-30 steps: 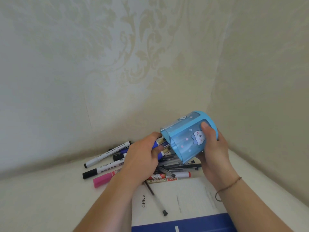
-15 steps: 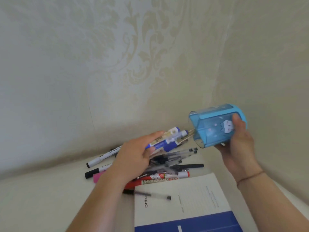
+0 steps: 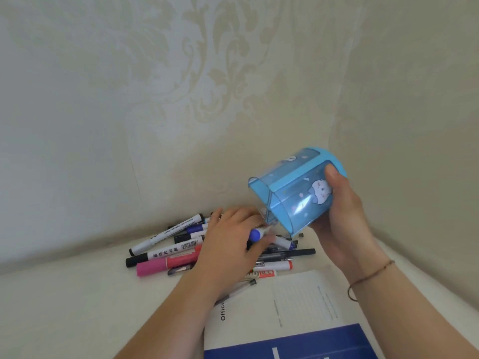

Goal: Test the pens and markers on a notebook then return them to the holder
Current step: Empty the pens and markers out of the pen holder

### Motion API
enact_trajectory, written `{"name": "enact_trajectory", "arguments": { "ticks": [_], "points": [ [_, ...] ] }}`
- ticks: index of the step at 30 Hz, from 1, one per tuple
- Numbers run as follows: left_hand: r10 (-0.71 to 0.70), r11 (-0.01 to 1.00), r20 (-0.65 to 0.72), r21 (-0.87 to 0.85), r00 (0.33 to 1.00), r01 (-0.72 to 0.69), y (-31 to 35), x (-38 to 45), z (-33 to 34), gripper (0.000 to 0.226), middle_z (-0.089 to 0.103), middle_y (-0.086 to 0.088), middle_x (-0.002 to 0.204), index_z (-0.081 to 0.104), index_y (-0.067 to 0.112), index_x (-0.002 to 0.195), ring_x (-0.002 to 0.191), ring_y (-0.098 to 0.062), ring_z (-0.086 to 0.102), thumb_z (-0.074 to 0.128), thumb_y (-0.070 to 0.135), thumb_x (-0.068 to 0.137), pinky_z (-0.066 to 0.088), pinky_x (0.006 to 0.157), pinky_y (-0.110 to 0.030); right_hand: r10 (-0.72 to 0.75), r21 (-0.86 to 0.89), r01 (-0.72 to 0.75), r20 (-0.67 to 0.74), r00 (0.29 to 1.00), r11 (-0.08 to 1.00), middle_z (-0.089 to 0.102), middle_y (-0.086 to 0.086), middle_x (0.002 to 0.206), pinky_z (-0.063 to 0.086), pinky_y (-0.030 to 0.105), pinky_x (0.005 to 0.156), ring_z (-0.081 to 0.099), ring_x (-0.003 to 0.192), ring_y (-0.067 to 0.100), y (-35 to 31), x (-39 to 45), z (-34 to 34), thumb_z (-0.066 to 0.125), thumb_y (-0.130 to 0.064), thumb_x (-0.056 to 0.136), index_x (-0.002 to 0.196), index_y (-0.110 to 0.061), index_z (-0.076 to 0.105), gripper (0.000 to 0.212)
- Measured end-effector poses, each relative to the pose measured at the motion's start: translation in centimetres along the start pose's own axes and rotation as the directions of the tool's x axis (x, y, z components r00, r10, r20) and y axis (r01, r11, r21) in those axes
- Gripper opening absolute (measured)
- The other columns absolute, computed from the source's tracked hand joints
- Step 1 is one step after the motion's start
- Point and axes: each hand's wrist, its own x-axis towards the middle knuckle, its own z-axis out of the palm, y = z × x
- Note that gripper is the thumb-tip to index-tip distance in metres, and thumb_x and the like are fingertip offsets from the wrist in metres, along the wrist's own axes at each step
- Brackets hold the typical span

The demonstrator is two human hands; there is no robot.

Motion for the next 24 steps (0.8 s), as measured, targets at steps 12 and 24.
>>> {"name": "enact_trajectory", "arguments": {
  "ticks": [12,24],
  "points": [
    [-0.127,0.992,-0.031,-0.026,0.991,0.126,-1.0,0.2,-0.4,0.027,0.061,0.016,0.117,0.069,0.035,0.093,0.108,-0.016,0.054,0.058,0.028,0.069,0.043,0.098,-0.043,0.509,0.489,-0.346,-0.252,0.823,0.801,0.064,0.018,0.121,0.058,0.055,0.077,0.064,0.105,0.037,-1.0,1.6,-6.6,0.050,-0.057,0.091,0.122,-0.014,0.061,0.055],
    [-0.024,0.993,0.281,0.118,0.959,-0.010,-0.5,-0.4,-2.2,0.059,0.025,0.026,0.149,0.045,0.045,0.130,0.142,-0.007,0.010,0.045,0.069,0.076,0.000,0.116,-0.058,0.388,0.287,-0.276,-0.489,0.781,0.917,0.061,0.015,0.120,0.054,0.028,0.037,0.067,0.076,0.031,2.1,2.3,-7.4,0.055,-0.029,0.097,0.129,-0.008,0.053,0.039]
  ]
}}
